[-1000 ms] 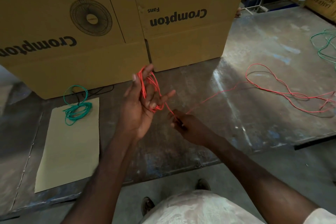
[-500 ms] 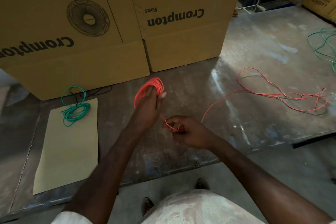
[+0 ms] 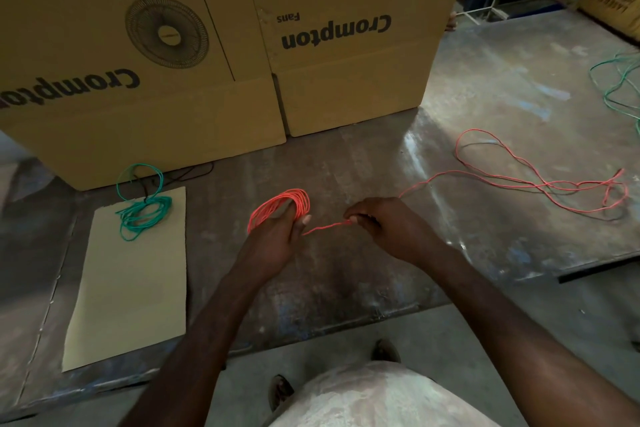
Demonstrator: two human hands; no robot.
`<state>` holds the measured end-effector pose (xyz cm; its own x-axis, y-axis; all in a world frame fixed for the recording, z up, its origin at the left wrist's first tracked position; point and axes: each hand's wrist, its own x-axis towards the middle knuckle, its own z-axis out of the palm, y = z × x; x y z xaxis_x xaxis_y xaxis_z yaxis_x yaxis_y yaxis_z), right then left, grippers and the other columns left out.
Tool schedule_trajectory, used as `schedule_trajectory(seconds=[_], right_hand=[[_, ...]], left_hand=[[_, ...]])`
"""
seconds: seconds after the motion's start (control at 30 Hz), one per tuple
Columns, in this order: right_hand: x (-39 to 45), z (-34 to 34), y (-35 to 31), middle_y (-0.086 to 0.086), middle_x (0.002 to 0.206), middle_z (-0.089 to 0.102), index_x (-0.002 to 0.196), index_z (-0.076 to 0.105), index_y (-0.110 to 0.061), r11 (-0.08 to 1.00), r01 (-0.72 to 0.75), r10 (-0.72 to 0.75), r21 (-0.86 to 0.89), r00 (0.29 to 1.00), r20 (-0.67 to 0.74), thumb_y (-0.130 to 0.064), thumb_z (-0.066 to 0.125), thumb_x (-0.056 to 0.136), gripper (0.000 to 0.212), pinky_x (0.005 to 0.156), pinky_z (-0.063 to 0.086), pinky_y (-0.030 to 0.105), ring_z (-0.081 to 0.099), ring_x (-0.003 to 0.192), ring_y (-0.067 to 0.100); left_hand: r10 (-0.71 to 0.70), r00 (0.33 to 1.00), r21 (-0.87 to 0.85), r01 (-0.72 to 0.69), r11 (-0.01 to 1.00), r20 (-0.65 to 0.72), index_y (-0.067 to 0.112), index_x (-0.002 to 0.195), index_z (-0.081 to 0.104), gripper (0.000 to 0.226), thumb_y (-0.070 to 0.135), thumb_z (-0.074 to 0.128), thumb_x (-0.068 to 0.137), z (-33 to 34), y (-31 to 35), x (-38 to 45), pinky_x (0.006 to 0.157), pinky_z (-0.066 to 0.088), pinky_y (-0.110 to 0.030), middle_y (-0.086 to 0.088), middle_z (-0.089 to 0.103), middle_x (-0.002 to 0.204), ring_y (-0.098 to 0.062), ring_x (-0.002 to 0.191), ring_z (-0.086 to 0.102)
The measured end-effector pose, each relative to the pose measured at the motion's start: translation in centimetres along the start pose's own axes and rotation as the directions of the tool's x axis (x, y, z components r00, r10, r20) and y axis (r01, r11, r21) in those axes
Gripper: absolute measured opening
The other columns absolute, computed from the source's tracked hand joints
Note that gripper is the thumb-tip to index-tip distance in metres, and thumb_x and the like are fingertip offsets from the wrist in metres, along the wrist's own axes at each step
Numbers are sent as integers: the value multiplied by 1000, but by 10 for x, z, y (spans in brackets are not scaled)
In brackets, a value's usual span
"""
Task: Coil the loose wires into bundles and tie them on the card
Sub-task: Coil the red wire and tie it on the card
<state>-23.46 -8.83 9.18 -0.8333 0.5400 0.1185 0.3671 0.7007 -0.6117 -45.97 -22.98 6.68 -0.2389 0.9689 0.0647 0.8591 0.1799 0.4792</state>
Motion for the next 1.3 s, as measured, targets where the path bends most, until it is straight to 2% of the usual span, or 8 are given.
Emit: schedule_trajectory(seconds=[0.1,0.23,0.37,0.43,0.57,0.83,1.03,1.3], right_hand=[[6,-6,2,-4,99,72,105,70,-28,995,-20,16,-101,999,-39,-37,42,102,29,79,54,38,68,89,20],[16,-8,13,-8,96,63,102,60,-34,978,-66,46,-199,993,-107,-33,43,106,17,82,53,47,62,93,21],[24,-5,22,-3,96,57,102,64,-26,987,-63,49,-147,994,-99,-19,51,107,15,79,51,44,57,93,23],[27,-5,23,-3,97,56,102,63,-26,987,-72,58,-142,993,-103,-19,51,107,15,77,51,42,59,93,23],[31,-10,22,-4,100,55,103,61,-25,982,-45,22,-185,991,-129,-11,54,104,16,71,53,43,55,90,17],[42,-22,32,-4,100,59,102,67,-19,995,62,-70,-82,993,-99,-17,51,109,17,78,48,33,57,88,14],[35,-17,41,-3,98,61,100,69,-16,998,57,-60,-39,996,-59,-12,56,107,15,79,38,9,59,86,11],[44,-21,39,-8,99,58,104,66,-21,998,59,-61,-29,994,-94,-22,50,109,16,79,43,22,56,89,10]], left_hand=[[11,1000,-137,-10,990,6,20,106,50,24,43,45,111,0,5,-5,77,39,-33,4,58,94,-16,84,56],[98,995,-354,-104,929,-37,11,128,66,34,34,47,113,3,18,-10,106,46,-29,4,67,118,-4,111,61],[32,991,-693,68,718,130,12,129,67,29,28,50,112,8,39,-19,56,47,-29,-18,45,80,-21,59,46],[-68,968,-799,237,552,241,9,125,64,30,34,52,111,10,40,-20,47,36,-25,-6,30,65,-12,50,30],[-98,917,-824,390,410,386,-1,137,57,54,43,54,106,13,35,-24,51,27,-28,3,23,58,-10,47,19],[78,949,-951,301,72,306,-5,138,58,42,26,43,113,-4,48,-38,48,18,-29,-1,8,59,-11,43,9],[61,943,-945,325,28,326,-10,136,55,42,23,44,113,-5,43,-46,45,19,-25,2,13,57,-8,40,12],[76,910,-908,413,-66,408,-6,137,56,42,24,37,116,-7,49,-46,45,18,-23,6,17,55,-6,40,11]])
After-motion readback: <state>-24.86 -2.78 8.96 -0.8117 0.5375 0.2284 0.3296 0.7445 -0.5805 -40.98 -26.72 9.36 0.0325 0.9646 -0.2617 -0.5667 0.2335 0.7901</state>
